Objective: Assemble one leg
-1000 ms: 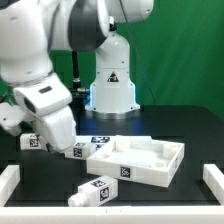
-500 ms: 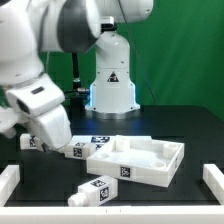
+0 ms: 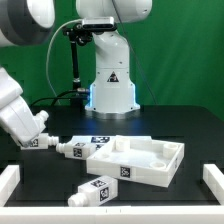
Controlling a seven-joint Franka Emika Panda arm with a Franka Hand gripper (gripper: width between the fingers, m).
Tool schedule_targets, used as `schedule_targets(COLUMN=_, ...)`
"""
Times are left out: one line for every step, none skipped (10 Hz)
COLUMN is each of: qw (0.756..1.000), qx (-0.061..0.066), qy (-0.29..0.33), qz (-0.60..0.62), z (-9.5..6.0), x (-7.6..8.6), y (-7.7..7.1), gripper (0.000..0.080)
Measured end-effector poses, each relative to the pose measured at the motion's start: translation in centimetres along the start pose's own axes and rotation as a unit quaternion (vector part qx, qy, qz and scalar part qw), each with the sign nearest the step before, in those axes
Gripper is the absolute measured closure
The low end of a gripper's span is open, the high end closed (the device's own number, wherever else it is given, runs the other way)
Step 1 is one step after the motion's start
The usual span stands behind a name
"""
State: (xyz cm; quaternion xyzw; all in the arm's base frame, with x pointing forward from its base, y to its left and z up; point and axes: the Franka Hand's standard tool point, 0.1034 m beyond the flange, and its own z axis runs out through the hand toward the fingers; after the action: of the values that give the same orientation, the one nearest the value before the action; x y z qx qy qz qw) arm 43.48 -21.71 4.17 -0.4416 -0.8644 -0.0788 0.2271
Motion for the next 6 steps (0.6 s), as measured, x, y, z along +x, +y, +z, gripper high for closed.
schedule_targets(qw=1.000, qx=-0.001, qy=0.005, qz=0.006, z=0.9, x=-0.1, y=-0.3, gripper=0.0478)
schedule_targets(qw=0.999, qx=0.004, qy=-0.002, qz=0.033, z=1.4, x=-0.3, y=-0.3, gripper=0.0478)
schedule_targets(qw=0.998, qx=0.028, qy=-0.017, qz=0.059, z=1.7, x=-0.5, y=-0.1, gripper=0.0478)
schedule_targets(qw=0.995, qx=0.058, qy=-0.034, qz=0.067, z=1.8, x=-0.4, y=0.3, gripper=0.0478)
schedule_targets(qw=0.993, qx=0.074, qy=-0.047, qz=0.080, z=1.9, x=-0.2, y=0.7, gripper=0.0478)
schedule_targets(qw=0.990, qx=0.090, qy=-0.063, qz=0.094, z=2.2, x=-0.1, y=1.2, gripper=0.0478)
